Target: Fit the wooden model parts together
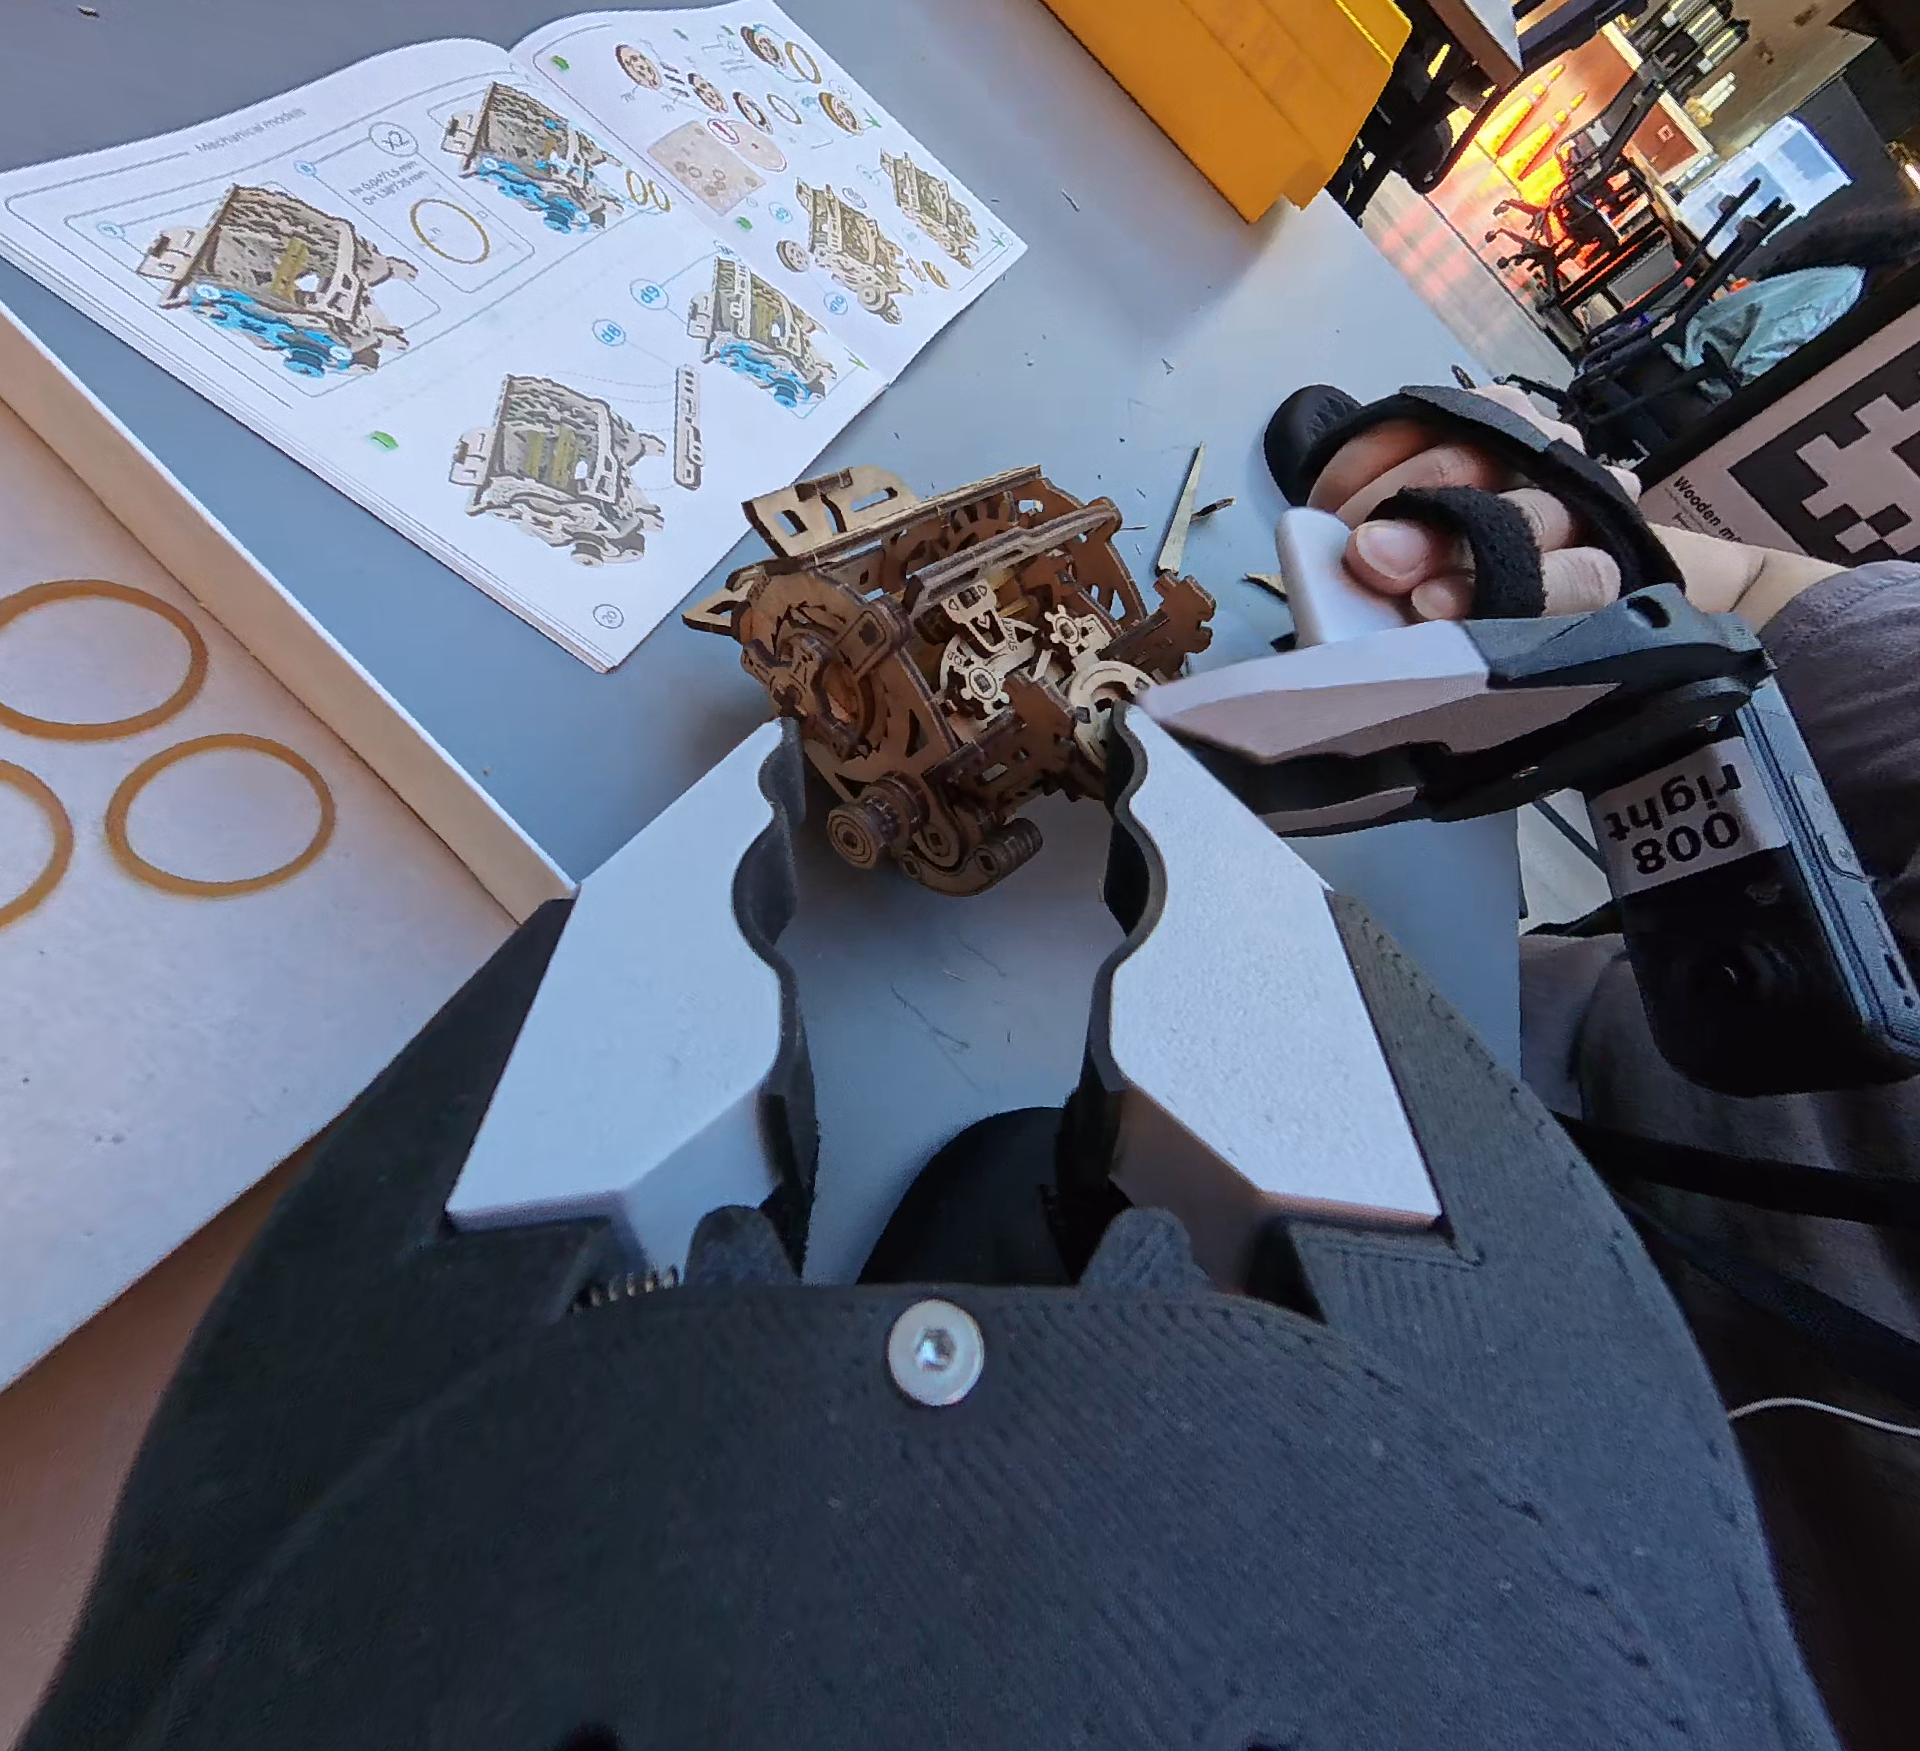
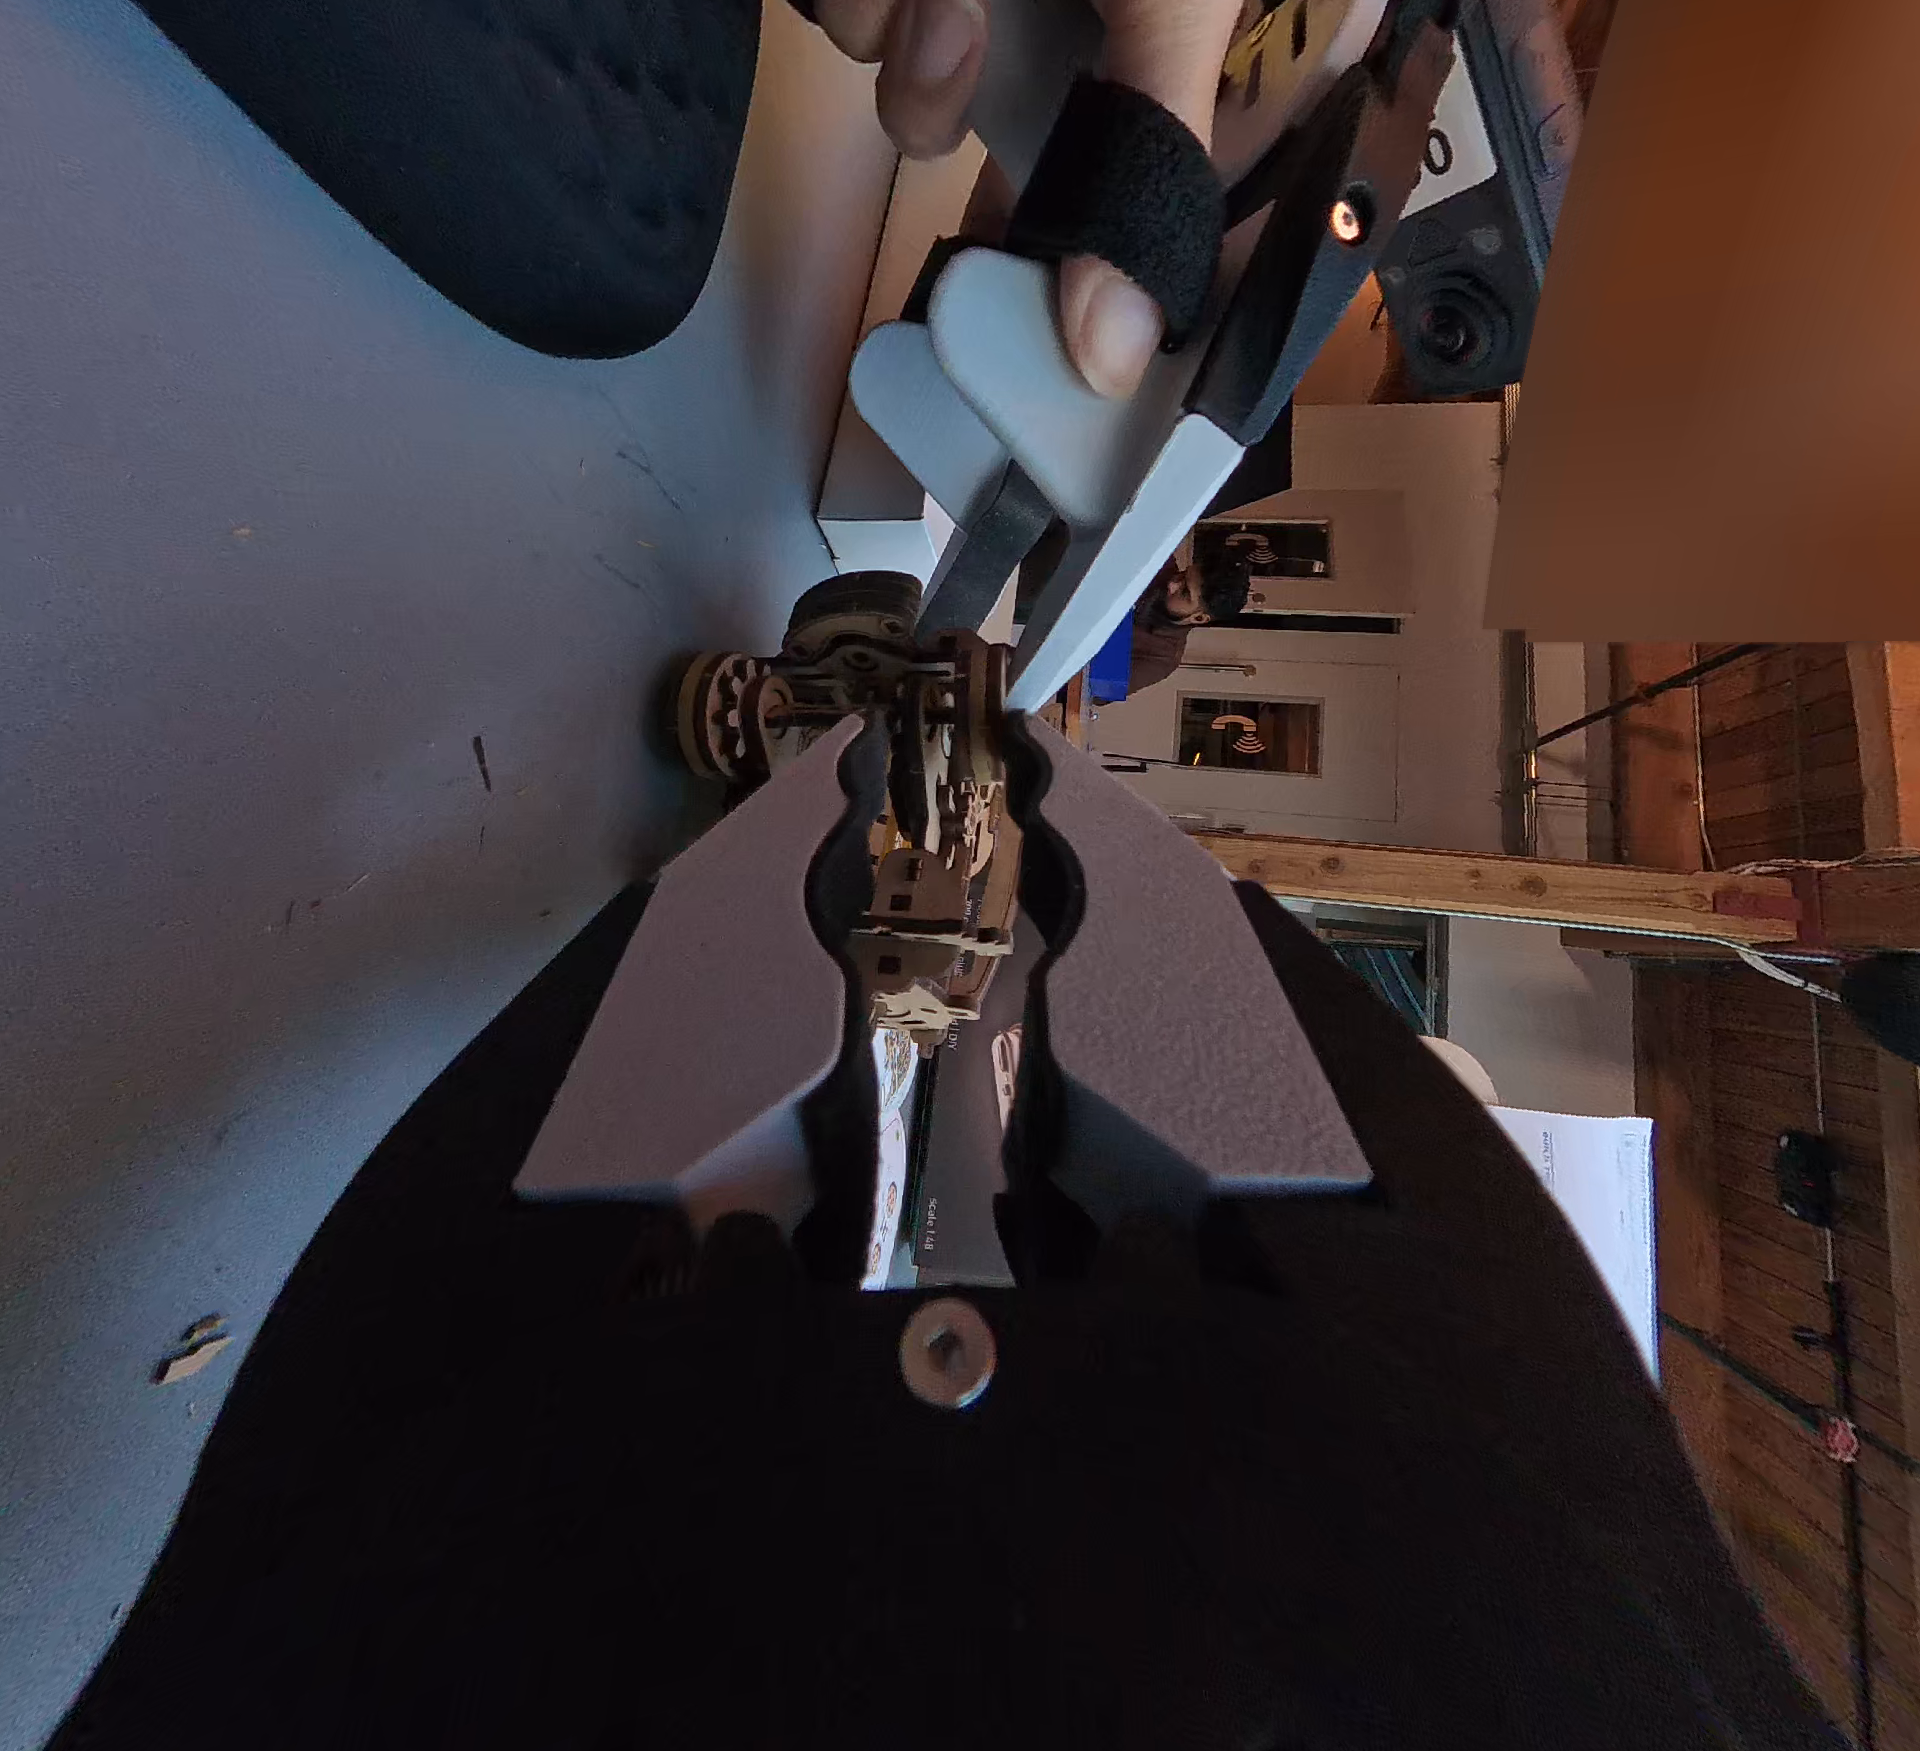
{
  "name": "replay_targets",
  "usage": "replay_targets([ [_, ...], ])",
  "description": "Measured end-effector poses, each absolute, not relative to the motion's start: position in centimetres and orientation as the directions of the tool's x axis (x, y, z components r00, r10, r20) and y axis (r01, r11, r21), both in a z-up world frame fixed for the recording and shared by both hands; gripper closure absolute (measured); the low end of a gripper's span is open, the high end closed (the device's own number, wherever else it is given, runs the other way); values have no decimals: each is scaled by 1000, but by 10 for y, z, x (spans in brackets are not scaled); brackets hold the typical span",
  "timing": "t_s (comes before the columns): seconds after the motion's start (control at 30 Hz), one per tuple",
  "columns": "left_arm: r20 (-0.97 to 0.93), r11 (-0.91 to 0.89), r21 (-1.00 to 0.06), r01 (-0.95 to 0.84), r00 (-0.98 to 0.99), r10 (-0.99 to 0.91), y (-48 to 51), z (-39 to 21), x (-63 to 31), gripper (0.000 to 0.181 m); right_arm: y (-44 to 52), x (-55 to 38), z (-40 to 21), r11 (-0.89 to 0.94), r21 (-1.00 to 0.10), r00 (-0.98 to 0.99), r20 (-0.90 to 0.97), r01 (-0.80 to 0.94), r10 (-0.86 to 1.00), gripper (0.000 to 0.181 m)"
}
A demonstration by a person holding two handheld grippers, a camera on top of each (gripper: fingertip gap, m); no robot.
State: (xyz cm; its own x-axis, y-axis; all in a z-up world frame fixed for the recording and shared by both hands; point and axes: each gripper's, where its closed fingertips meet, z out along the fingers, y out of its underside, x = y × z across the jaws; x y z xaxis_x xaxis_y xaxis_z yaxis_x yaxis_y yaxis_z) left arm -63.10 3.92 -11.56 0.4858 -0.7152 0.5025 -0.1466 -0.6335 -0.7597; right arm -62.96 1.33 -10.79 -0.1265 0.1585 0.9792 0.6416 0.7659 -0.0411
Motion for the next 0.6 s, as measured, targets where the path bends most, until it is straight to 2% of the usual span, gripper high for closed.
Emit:
replay_targets([
  [0.33,509,-635,-761,-137,481,-714,41,-116,-631,124,15,-629,-108,763,-44,-130,978,645,165,159],
  [0.6,504,-631,-763,-140,482,-717,41,-116,-631,124,14,-630,-107,732,-141,-95,958,666,270,160],
])
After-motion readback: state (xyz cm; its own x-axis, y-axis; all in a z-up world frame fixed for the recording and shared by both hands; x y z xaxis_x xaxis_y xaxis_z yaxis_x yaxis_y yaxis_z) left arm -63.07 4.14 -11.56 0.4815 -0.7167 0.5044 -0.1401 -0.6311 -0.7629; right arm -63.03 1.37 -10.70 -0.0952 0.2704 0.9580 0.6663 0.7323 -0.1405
